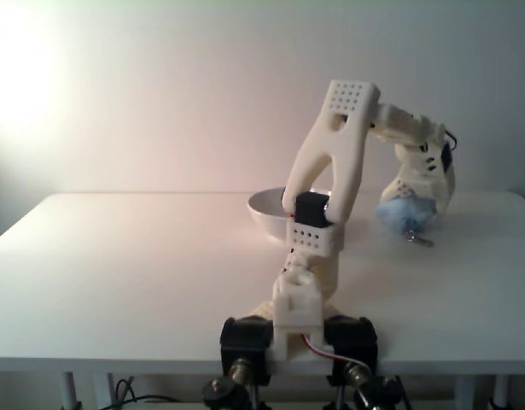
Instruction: Grasp a skyblue doll and put it into the bowl.
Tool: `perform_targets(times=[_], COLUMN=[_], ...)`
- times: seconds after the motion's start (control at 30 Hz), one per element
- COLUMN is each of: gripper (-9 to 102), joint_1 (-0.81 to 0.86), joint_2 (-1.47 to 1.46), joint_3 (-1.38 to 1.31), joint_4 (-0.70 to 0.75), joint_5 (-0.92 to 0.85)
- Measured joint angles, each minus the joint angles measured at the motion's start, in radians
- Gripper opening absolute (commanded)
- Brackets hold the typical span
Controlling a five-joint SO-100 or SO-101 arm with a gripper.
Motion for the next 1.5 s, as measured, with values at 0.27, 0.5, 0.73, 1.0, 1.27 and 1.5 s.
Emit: perform_targets(times=[0.27,0.5,0.73,1.0,1.27,1.5], gripper=[54,54,46,1,0,-1], joint_1=[-0.028,-0.029,-0.034,-0.044,-0.044,-0.035], joint_2=[-0.103,-0.156,-0.186,-0.184,-0.172,-0.107], joint_3=[-0.064,-0.15,-0.176,-0.186,-0.195,-0.19], joint_4=[-0.002,-0.002,-0.002,-0.012,-0.014,0.0], joint_5=[0.008,0.008,0.006,0.0,-0.002,0.006])
